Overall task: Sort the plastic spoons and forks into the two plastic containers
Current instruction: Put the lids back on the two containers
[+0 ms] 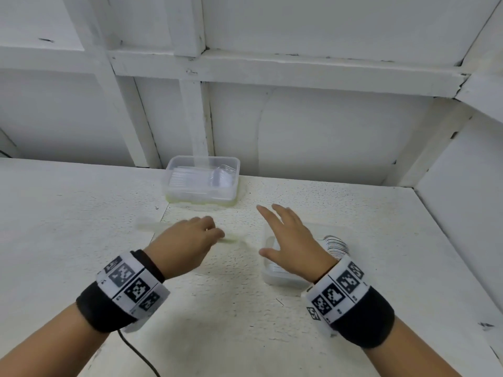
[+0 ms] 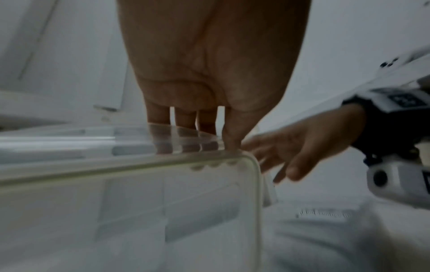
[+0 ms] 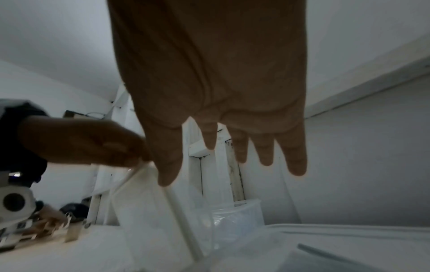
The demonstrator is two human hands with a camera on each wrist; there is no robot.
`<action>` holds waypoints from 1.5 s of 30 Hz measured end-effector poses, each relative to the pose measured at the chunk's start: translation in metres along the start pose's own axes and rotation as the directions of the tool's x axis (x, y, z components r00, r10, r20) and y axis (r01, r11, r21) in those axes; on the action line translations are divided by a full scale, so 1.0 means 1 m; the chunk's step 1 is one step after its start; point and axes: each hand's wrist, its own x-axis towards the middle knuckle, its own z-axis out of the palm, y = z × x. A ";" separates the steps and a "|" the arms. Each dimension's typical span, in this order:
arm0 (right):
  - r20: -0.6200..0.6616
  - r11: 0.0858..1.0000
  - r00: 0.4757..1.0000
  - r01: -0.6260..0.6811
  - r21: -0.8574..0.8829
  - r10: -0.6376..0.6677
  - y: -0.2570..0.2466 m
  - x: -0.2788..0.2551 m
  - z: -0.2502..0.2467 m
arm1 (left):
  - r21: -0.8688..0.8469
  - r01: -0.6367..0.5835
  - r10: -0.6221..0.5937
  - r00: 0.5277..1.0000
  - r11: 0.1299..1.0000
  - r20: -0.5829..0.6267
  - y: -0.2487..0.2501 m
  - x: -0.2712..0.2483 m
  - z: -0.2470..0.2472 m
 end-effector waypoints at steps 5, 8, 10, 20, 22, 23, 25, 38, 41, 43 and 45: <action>-0.118 0.931 0.992 0.082 0.356 -0.042 -0.010 0.004 -0.007 | -0.078 -0.086 0.071 0.980 0.993 -0.185 0.007 0.024 -0.043; -0.245 0.747 0.969 0.170 0.642 -0.009 -0.010 -0.009 -0.016 | -0.244 -0.062 -0.015 0.953 0.968 -0.302 0.007 0.037 -0.054; -0.310 0.638 0.950 0.215 0.740 0.040 -0.004 -0.019 -0.025 | -0.276 0.008 -0.120 0.913 0.961 -0.390 0.010 0.046 -0.046; -0.376 0.378 0.698 0.161 0.912 0.609 0.084 -0.063 -0.020 | -0.788 0.558 -0.598 0.733 0.258 0.323 0.057 0.073 0.018; -0.391 0.497 0.601 -0.013 0.868 0.698 0.101 -0.060 -0.011 | -0.745 0.602 -0.598 0.721 0.288 0.351 0.060 0.077 0.030; -0.390 0.540 0.573 -0.112 0.834 0.721 0.108 -0.058 -0.006 | -0.722 0.622 -0.595 0.715 0.302 0.367 0.062 0.079 0.034; -0.368 0.578 0.553 -0.268 0.771 0.747 0.117 -0.053 0.002 | -0.690 0.650 -0.594 0.704 0.319 0.389 0.067 0.082 0.042; -0.223 0.535 0.603 -0.406 0.741 0.766 0.126 -0.047 0.016 | -0.733 0.599 -0.569 0.741 0.320 0.357 0.063 0.084 0.051; -0.215 0.525 0.607 -0.394 0.755 0.765 0.130 -0.047 0.017 | -0.718 0.605 -0.561 0.746 0.344 0.360 0.062 0.083 0.052; -0.211 0.523 0.607 -0.399 0.753 0.766 0.132 -0.047 0.017 | -0.704 0.602 -0.553 0.756 0.378 0.350 0.063 0.083 0.053; -0.196 0.515 0.615 -0.398 0.760 0.764 0.133 -0.047 0.016 | -0.725 0.598 -0.559 0.750 0.342 0.355 0.063 0.083 0.052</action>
